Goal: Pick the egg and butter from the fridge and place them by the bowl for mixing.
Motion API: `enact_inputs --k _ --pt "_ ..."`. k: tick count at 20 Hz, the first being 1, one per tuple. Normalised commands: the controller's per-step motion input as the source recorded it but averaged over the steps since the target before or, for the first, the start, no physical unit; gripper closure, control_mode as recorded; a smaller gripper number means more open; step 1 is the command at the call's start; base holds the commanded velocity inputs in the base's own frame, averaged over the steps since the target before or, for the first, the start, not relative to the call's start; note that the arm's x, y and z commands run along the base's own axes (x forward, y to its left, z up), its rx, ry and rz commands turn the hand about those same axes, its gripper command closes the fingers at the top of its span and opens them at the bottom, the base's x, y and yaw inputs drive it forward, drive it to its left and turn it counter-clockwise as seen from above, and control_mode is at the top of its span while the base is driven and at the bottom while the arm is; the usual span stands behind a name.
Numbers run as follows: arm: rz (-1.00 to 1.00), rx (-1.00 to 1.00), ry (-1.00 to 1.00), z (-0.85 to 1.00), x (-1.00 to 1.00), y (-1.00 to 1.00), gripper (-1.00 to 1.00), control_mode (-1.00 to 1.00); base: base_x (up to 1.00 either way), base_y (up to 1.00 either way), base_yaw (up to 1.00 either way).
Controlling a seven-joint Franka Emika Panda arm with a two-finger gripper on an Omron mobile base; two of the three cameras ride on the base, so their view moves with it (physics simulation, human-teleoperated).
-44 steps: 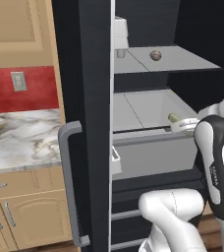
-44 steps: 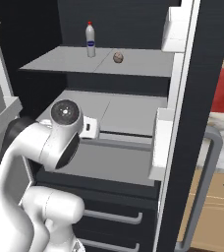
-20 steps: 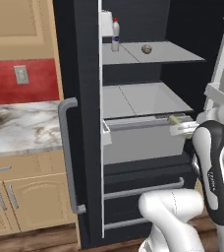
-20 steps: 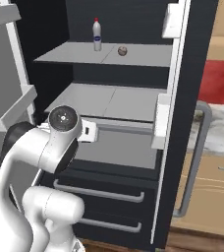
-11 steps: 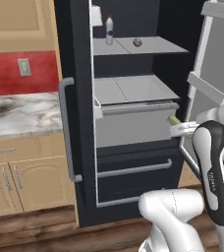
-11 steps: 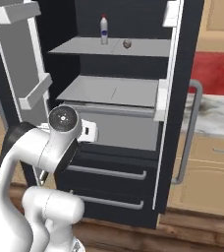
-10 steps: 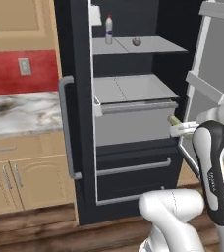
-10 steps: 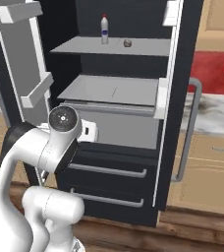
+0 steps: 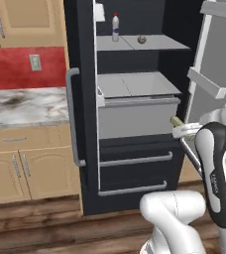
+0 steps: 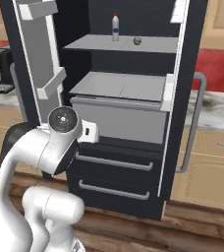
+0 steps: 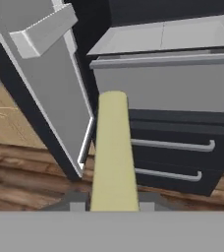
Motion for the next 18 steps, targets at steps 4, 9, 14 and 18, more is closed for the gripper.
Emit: enact_inputs --k 4,9,14,18 --pt "0.00 0.00 0.00 0.00 0.00 0.00 1.00 1.00 -0.30 0.00 0.61" --pt "0.00 0.00 0.00 0.00 0.00 0.00 1.00 1.00 -0.32 -0.02 0.74" --pt "0.00 0.00 0.00 0.00 0.00 0.00 1.00 1.00 -0.39 -0.02 0.70" --pt "0.00 0.00 0.00 0.00 0.00 0.00 1.00 1.00 -0.35 0.00 0.68"
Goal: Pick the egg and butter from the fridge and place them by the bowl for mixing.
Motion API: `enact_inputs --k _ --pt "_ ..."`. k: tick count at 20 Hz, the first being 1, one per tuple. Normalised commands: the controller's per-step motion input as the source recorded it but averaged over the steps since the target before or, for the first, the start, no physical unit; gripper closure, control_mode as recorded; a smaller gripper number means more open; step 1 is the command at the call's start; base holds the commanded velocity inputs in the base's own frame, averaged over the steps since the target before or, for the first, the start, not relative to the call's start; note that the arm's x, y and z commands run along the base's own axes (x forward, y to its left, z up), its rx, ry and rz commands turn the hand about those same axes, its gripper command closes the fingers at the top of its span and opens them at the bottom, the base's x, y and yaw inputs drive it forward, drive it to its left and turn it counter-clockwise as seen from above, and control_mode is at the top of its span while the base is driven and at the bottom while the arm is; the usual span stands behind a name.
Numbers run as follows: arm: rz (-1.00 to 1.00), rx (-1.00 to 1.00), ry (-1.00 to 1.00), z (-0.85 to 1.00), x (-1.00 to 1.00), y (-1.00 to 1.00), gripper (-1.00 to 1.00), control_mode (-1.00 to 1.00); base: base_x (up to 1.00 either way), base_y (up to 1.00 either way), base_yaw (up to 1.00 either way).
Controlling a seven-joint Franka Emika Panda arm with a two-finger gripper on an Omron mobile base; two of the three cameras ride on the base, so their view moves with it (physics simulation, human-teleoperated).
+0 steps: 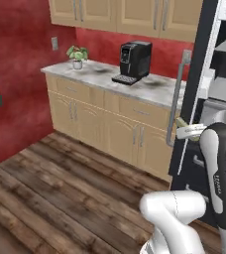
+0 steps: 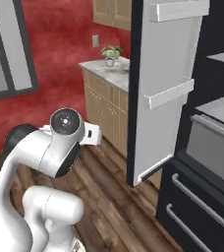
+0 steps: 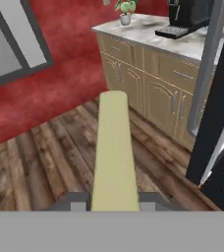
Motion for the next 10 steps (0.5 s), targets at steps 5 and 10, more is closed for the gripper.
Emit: enact_inputs --k 5,10 --pt "0.00 0.00 0.00 0.00 0.00 0.00 1.00 1.00 -0.32 0.00 0.81" --pt "0.00 0.00 0.00 0.00 0.00 0.00 1.00 1.00 -0.16 0.00 0.98"
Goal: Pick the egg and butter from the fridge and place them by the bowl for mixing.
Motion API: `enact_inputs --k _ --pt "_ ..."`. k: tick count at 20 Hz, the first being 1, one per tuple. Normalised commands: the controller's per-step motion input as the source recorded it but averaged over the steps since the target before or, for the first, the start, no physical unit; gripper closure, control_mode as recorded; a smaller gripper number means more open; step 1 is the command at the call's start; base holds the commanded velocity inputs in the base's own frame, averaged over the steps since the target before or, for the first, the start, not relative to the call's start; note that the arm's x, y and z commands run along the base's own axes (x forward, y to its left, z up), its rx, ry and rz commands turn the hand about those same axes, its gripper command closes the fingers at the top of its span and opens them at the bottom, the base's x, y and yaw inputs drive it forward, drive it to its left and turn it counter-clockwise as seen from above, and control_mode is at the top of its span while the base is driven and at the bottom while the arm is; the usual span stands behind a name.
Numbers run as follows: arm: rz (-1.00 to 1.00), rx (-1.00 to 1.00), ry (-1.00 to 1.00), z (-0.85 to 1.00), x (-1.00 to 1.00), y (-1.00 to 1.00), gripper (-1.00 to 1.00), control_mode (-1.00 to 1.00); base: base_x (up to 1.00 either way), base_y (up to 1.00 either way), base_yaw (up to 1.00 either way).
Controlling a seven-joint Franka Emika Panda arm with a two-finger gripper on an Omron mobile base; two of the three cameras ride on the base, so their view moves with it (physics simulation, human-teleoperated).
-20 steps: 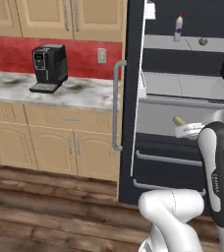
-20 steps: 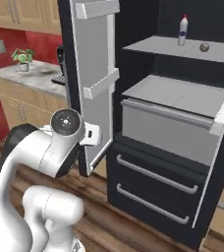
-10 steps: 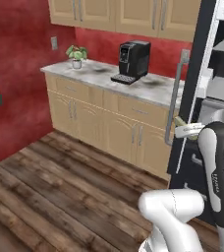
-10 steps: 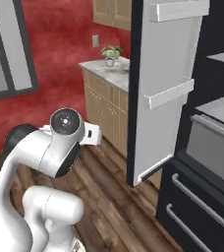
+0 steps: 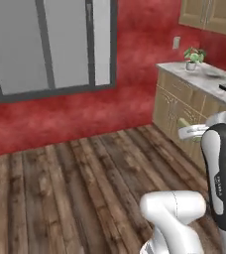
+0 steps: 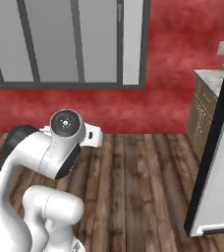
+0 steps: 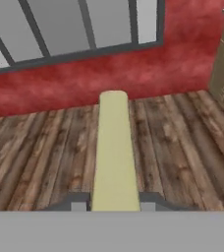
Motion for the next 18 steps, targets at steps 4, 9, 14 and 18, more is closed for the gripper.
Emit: enact_inputs --k 4,9,14,18 --pt "0.00 0.00 0.00 0.00 0.00 0.00 1.00 1.00 -0.06 0.00 1.00" --pt "0.00 0.00 0.00 0.00 0.00 0.00 1.00 1.00 -0.05 0.00 1.00" --pt "0.00 0.00 0.00 0.00 0.00 0.00 1.00 1.00 -0.05 0.00 1.00" --pt "0.00 0.00 0.00 0.00 0.00 0.00 1.00 1.00 -0.01 0.00 1.00"
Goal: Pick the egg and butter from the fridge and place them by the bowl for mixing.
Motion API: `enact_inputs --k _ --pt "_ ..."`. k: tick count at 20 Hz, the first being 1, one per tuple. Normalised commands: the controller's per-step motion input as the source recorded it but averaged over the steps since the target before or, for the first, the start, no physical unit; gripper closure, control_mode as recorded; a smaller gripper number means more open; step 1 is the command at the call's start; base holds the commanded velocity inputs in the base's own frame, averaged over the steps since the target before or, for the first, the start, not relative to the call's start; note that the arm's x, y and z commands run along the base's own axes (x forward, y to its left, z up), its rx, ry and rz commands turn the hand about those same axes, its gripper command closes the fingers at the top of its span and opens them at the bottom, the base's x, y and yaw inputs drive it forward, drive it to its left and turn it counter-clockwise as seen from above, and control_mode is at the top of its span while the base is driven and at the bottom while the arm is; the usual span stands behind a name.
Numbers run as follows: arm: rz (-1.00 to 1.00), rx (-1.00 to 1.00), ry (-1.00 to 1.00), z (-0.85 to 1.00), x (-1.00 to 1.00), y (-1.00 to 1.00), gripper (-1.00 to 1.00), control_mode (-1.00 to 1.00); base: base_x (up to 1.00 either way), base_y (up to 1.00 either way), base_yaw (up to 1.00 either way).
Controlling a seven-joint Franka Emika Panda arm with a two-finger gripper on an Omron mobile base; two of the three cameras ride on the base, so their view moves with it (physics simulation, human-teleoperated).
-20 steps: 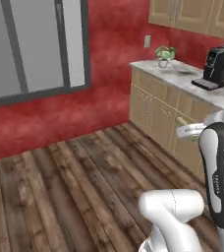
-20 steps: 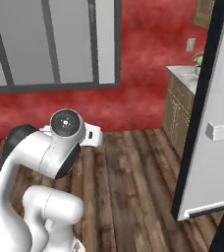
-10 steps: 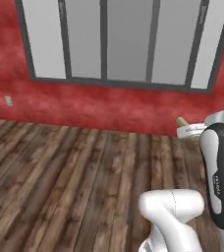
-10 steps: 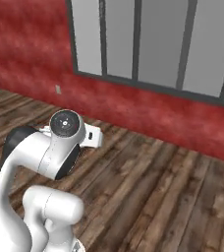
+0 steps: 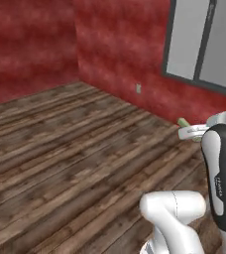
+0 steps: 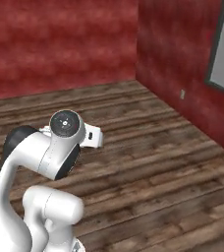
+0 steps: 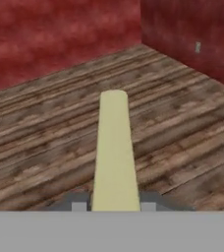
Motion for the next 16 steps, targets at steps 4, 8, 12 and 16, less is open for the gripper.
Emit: enact_inputs --k 4,8,12,16 --pt "0.00 0.00 0.00 0.00 0.00 0.00 1.00 1.00 0.00 0.00 1.00" --pt "0.00 0.00 0.00 0.00 0.00 0.00 1.00 1.00 0.00 0.00 1.00" --pt "0.00 0.00 0.00 0.00 0.00 0.00 1.00 1.00 0.00 0.00 1.00" --pt "0.00 0.00 0.00 0.00 0.00 0.00 1.00 1.00 0.20 -0.01 0.86"
